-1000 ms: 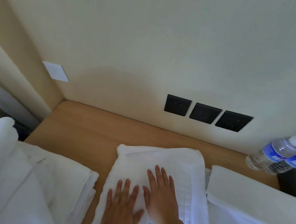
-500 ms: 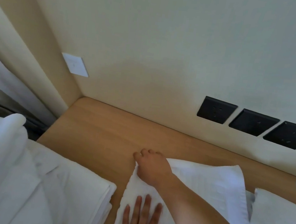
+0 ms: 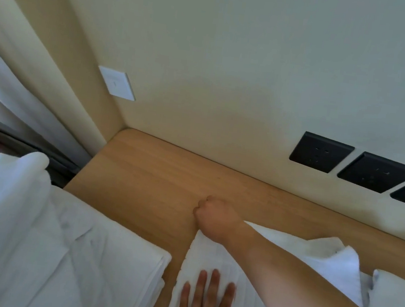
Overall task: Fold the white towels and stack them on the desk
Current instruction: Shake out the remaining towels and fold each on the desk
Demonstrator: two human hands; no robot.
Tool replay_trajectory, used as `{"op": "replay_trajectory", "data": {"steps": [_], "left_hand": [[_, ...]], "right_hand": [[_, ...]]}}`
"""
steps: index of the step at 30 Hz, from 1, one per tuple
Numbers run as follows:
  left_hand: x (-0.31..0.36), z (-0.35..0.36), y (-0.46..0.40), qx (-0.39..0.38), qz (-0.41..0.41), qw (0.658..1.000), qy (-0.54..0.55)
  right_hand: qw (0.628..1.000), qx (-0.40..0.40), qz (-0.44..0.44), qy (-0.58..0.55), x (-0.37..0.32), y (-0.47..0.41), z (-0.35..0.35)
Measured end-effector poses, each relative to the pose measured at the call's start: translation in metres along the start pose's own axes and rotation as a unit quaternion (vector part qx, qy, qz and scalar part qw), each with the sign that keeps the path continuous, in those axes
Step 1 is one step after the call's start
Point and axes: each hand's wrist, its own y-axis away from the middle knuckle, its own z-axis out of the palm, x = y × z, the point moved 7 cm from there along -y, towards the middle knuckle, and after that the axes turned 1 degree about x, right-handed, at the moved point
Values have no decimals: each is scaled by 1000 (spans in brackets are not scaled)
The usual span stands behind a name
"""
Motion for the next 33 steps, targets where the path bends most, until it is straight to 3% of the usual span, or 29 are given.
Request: {"op": "replay_trajectory", "data": {"steps": [5,12,15,20,23,26,28,31,33], "left_hand": [[-2,5,2,-16,11,999,-45],[-22,3,-8,17,17,997,-70],[-34,-1,-21,52,-4,997,-63],[-52,-5,-34,86,-23,995,-44],[-51,-13,-41,107,-26,994,-24],[-45,-21,-46,88,-15,996,6],[-46,-25,-48,93,-15,995,-29],[-47,-15,-39,70,-21,996,-53],[-41,-9,-34,60,-5,997,-38]], "right_hand": [[983,-157,71,-54,21,-15,-2],[905,-161,276,-279,95,-13,13],[891,-132,279,-331,94,-11,19],[856,-227,309,-346,84,-9,21],[838,-284,262,-385,72,4,19],[868,-376,203,-253,67,16,15],[878,-386,171,-224,65,17,14],[828,-366,193,-378,68,26,15],[768,-268,250,-525,81,29,14]]}}
